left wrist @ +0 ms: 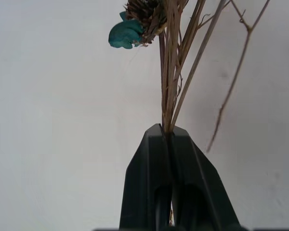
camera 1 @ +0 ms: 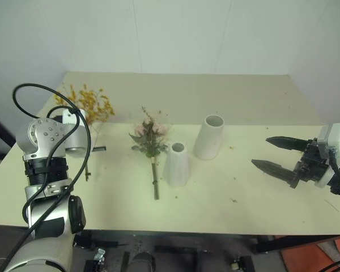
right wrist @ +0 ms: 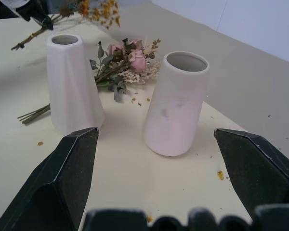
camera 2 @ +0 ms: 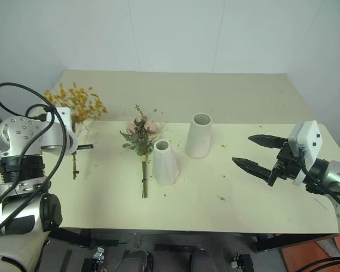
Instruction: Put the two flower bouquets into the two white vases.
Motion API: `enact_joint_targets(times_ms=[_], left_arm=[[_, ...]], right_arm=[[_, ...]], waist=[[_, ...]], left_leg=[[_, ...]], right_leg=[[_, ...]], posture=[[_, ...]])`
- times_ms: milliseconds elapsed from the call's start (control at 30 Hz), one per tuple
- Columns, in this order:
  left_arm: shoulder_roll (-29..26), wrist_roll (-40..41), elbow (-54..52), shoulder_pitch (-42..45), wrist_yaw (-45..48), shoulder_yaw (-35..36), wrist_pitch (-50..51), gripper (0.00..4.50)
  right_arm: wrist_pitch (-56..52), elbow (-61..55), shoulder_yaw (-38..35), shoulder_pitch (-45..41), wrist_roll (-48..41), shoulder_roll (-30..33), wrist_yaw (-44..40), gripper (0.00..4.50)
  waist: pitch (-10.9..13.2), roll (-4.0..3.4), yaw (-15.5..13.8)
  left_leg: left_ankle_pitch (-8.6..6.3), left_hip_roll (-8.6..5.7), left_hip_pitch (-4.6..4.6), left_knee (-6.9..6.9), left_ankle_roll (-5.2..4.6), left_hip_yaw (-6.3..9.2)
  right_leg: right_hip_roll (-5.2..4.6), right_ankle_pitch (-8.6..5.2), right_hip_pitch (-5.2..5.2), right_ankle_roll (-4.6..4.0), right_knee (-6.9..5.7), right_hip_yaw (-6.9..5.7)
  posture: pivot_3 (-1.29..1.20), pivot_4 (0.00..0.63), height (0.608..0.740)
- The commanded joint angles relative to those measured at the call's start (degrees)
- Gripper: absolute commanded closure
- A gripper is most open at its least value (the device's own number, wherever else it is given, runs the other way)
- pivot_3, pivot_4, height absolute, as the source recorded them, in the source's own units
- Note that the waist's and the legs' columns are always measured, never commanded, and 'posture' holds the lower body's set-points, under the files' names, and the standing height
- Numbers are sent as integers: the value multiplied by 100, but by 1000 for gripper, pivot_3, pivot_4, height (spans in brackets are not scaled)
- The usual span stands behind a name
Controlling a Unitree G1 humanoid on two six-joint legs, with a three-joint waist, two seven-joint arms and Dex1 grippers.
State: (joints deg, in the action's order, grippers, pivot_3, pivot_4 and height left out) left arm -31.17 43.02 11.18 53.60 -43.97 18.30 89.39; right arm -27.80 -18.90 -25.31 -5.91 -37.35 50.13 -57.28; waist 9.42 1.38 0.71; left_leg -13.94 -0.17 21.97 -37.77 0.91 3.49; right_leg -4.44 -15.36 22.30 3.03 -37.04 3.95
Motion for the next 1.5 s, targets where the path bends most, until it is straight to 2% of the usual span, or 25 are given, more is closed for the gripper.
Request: enact_joint_targets(times_ms=[33,200,300,467,600,800,1200,1500], left_arm=[[-185,-435,-640,137,889,-391,-724,4489],[-338,-692,-1351,-120,2645,-881,-2069,4489],[-402,-789,-1371,-61,3676,-1007,-2756,4489],[-371,-851,-877,346,5399,-1220,-3713,4489],[-213,-1049,-307,720,6372,-1395,-4368,4489],[373,-1489,1098,1423,7799,-1754,-5543,4489],[1518,-1732,3337,2630,9412,-1600,-6864,4489],[2022,-1823,4705,3290,9912,-1251,-7361,4489]], right_arm=[[124,-50,-77,-125,-95,-18,25,0],[45,-77,-81,-123,-120,-44,93,0],[-42,-121,-101,-113,-177,-66,178,0],[-92,-186,-158,-111,-278,-99,305,0],[-77,-189,-249,-117,-418,-122,334,0],[-174,-312,-254,-78,-332,-136,774,0],[-332,-576,-577,115,-462,-112,1262,0],[-385,-763,-715,259,-543,-166,1451,0]], waist=[[0,0,-1],[0,0,-8],[0,0,-1],[0,0,7],[0,1,7],[1,1,-3],[4,7,12],[5,9,35]], left_leg=[[0,0,1,0,1,0],[3,0,3,1,7,-1],[3,1,3,3,7,-2],[3,2,2,2,6,-5],[2,1,6,2,4,-5],[2,1,5,0,3,-7],[0,1,16,-1,-2,-8],[0,2,14,-1,-3,-10]], right_leg=[[0,0,0,0,0,0],[-1,0,0,0,3,-1],[-1,0,0,0,6,-1],[1,0,-1,0,5,-1],[1,0,-1,1,10,-1],[2,0,-4,1,9,-2],[3,0,1,4,15,-2],[6,0,1,5,12,-1]], posture=[[0,150,740],[0,150,740],[0,150,740],[0,150,740],[0,150,740],[0,150,740],[0,150,740],[0,150,740]])
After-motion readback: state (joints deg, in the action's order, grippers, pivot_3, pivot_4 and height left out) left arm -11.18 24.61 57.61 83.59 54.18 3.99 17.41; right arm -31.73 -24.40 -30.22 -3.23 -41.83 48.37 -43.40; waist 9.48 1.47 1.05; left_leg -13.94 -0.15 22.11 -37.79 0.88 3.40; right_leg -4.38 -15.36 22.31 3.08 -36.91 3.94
